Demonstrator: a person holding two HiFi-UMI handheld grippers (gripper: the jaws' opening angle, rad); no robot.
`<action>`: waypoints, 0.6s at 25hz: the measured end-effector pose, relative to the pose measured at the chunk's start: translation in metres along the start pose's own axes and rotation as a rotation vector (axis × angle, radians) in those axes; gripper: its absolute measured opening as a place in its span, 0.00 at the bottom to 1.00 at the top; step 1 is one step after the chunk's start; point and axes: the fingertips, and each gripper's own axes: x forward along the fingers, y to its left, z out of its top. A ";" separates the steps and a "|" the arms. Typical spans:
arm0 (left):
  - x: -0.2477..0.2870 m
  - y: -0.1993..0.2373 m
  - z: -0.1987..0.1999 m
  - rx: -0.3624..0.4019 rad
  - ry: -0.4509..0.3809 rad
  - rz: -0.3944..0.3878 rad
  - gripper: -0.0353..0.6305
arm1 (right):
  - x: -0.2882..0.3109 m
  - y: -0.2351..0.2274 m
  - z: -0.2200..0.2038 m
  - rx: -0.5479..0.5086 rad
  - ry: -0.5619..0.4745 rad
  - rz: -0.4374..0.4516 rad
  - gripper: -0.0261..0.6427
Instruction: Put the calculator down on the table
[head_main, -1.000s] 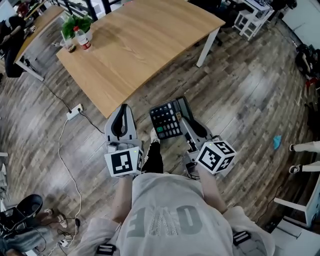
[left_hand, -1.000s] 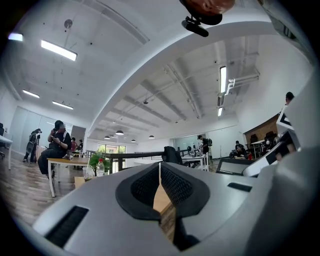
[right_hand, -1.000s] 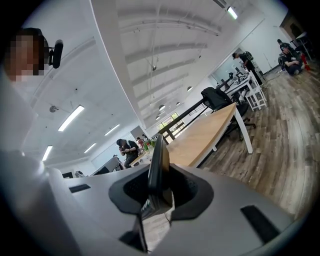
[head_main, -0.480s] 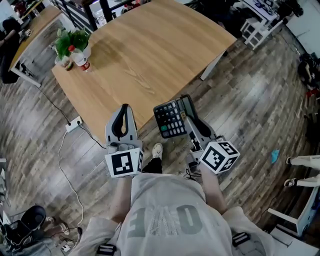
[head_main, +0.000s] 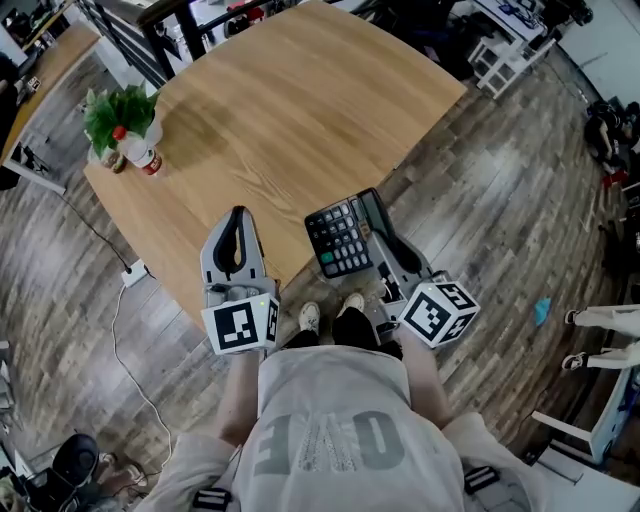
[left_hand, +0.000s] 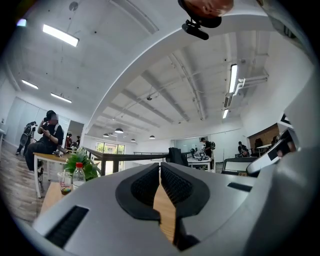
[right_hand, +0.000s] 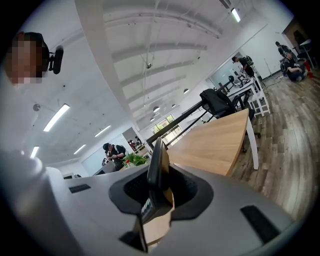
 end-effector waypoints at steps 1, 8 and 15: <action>0.007 -0.003 0.000 0.001 0.001 -0.004 0.08 | 0.003 -0.005 0.005 0.001 -0.002 -0.001 0.18; 0.050 -0.018 -0.001 0.032 0.002 0.033 0.08 | 0.043 -0.042 0.035 0.011 0.025 0.053 0.18; 0.117 -0.024 -0.009 0.052 -0.004 0.135 0.08 | 0.101 -0.087 0.081 -0.029 0.087 0.144 0.18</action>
